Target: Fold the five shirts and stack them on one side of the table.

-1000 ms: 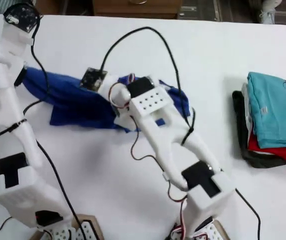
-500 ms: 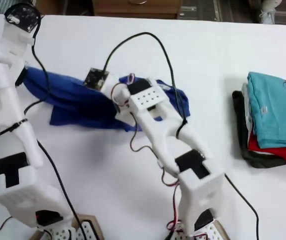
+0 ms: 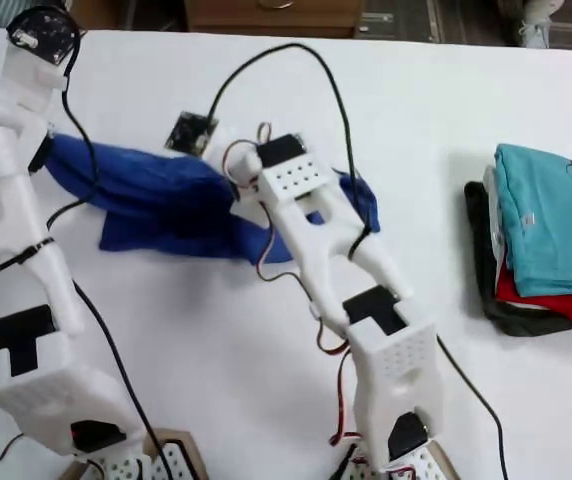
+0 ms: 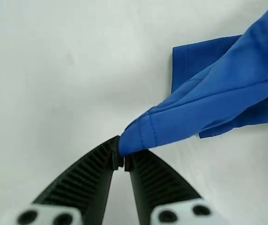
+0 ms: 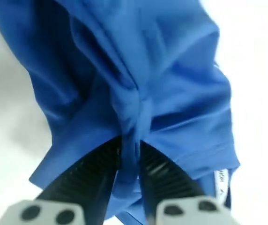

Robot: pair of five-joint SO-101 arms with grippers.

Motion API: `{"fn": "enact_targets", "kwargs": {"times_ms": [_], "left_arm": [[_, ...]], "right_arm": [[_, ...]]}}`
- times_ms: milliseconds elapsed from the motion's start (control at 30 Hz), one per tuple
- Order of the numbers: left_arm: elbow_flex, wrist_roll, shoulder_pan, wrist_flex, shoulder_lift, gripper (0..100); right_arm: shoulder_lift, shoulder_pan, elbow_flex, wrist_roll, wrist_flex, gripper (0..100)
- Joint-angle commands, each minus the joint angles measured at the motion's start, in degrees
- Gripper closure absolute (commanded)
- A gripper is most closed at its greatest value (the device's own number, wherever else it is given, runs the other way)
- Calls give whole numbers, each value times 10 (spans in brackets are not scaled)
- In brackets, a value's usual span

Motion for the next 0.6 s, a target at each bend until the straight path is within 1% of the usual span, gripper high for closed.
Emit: {"fn": "enact_targets", "kwargs": {"times_ms": [0,333,367,500,567], "left_arm": [[1,-3,-4,-7,-28,980],[-19,0,-2,-4,-36,980],[-26,1,-2,-4,-39,980],[-65,3,-2,0,-69,980],[-77,3,-2,11,-93,980]], "right_arm": [[-48,1,-58,4,39,978],[-176,5,-162,7,131,978],[-194,9,-174,18,132,978],[-255,35,-208,100,131,978],[-281,52,-217,122,131,978]]}}
